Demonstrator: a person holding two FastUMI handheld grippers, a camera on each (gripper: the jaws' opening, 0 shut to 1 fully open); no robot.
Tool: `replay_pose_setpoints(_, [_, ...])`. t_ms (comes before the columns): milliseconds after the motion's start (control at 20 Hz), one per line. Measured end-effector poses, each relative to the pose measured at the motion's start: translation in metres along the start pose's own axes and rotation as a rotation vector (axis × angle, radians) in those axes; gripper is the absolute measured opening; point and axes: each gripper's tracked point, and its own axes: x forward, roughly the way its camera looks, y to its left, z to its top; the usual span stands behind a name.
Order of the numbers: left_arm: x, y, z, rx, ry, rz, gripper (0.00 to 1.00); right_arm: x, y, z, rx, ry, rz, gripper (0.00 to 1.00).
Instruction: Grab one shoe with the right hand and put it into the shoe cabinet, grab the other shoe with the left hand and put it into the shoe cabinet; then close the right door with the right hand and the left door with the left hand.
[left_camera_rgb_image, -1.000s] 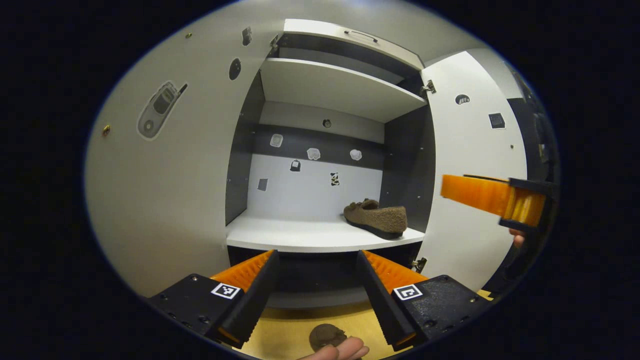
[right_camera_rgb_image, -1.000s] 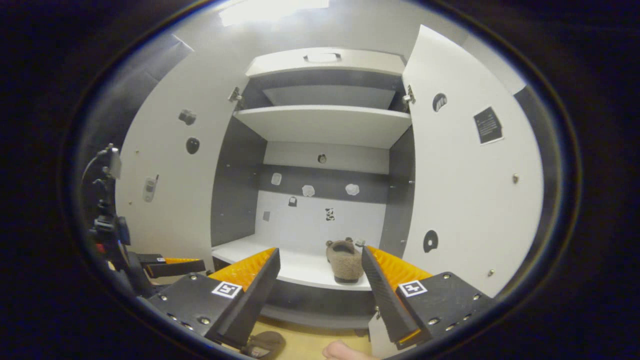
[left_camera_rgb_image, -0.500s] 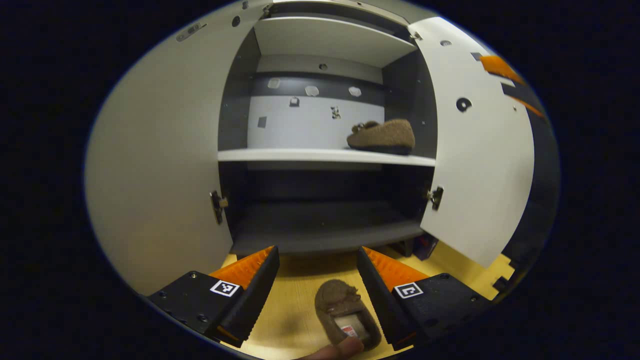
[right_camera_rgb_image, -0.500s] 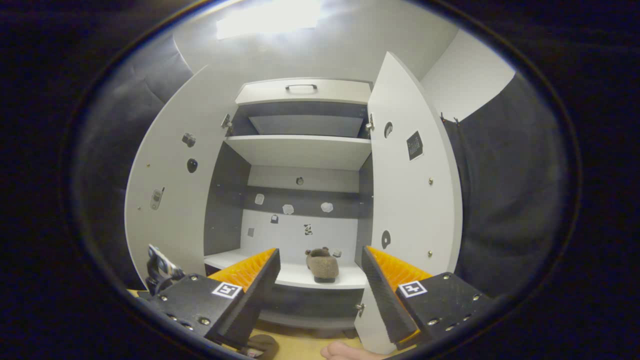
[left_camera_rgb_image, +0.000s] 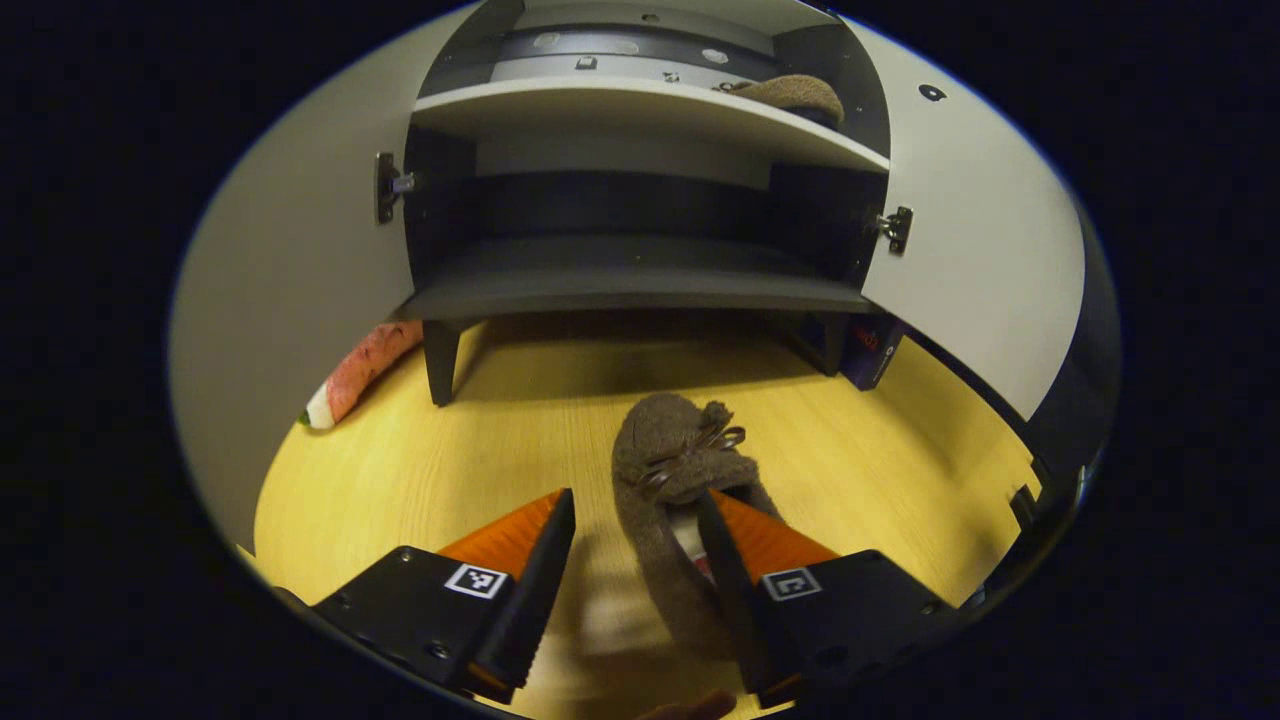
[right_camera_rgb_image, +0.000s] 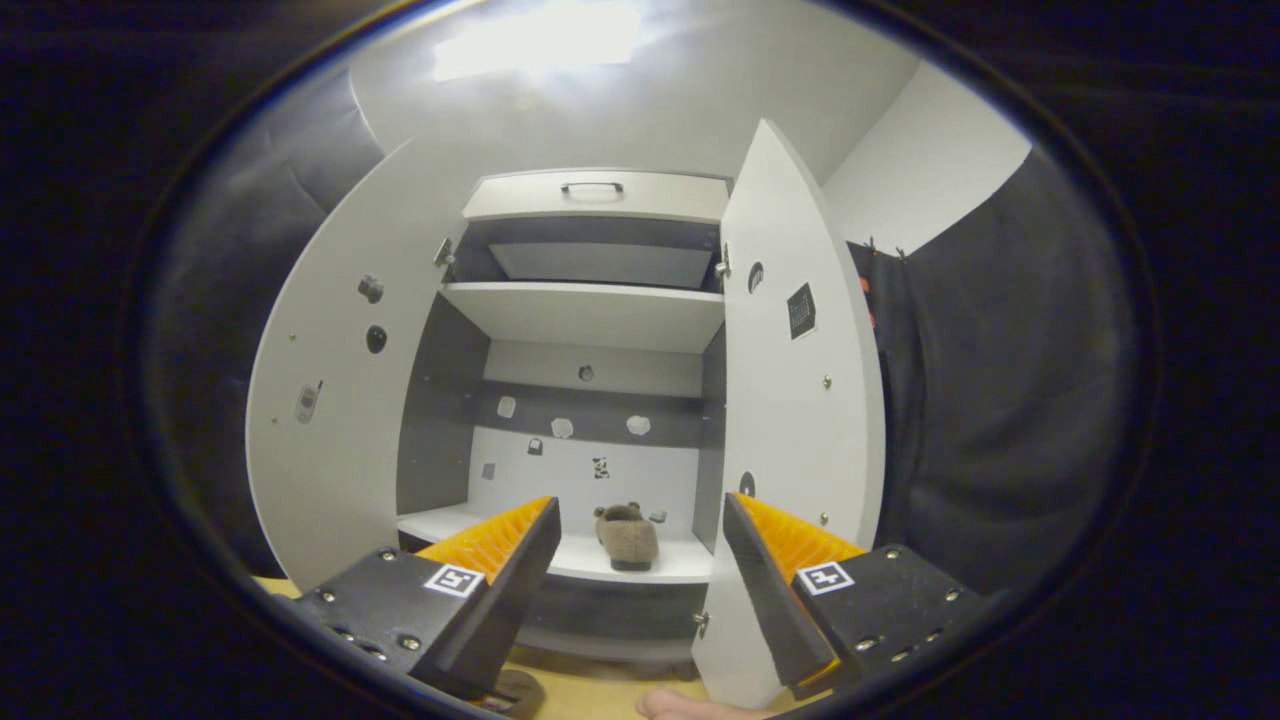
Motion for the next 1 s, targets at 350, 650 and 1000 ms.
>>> replay_pose_setpoints(350, [0.019,-0.010,-0.020,-0.156,0.099,-0.092,0.31,-0.003,0.018,-0.018,-0.011,0.052,0.067,0.98])
replay_pose_setpoints(650, [0.005,0.001,-0.015,-0.111,0.085,-0.062,0.02,-0.004,0.016,-0.023,0.011,0.073,0.077,0.98])
replay_pose_setpoints(1000, [-0.052,0.006,0.069,-0.040,-0.168,-0.012,0.01,-0.009,0.003,-0.021,0.017,0.066,0.046,0.99])
